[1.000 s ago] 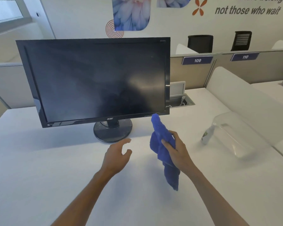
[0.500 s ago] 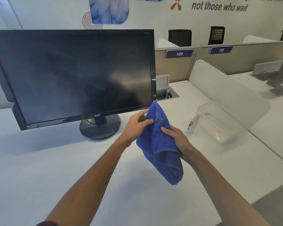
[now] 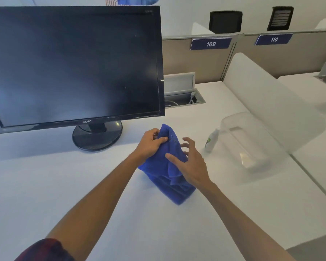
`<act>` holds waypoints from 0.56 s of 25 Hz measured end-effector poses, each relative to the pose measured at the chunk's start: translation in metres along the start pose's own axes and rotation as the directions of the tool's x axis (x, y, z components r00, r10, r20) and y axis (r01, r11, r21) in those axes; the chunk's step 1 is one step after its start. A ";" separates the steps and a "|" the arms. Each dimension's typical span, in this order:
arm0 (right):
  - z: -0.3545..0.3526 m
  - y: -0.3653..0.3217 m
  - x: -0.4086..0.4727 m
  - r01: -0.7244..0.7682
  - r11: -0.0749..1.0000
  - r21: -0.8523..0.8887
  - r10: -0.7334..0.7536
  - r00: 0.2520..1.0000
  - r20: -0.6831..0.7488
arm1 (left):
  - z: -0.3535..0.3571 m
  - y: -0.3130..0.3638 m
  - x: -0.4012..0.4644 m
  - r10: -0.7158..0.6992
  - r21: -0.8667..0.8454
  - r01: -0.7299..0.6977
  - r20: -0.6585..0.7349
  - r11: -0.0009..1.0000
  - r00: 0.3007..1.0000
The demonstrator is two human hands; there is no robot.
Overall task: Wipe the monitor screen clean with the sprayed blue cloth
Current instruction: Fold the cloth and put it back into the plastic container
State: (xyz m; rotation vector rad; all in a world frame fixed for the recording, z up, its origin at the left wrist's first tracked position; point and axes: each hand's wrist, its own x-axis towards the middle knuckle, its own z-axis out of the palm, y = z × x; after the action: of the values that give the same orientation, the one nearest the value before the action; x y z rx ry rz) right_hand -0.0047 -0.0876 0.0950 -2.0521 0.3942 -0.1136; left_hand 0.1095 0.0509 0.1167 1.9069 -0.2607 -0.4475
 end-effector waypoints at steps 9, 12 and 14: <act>-0.005 0.032 0.017 -0.023 0.969 -0.245 -0.001 0.995 -0.099 | 0.003 -0.017 0.030 -0.086 0.002 0.086 -0.065 0.996 0.994; -0.021 0.028 0.030 -0.214 0.946 0.244 0.218 0.976 0.012 | 0.003 -0.019 0.045 -0.076 0.060 0.080 -0.067 0.995 0.995; -0.038 0.030 0.036 -0.271 0.908 0.320 0.242 0.962 0.127 | 0.009 -0.018 0.054 -0.058 0.104 0.065 -0.065 0.993 0.996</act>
State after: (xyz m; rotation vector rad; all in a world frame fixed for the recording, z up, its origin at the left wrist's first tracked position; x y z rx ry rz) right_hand 0.0132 -0.1441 0.0847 -1.6468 0.5499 0.0643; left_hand 0.1534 0.0289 0.0874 2.0332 -0.1885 -0.4218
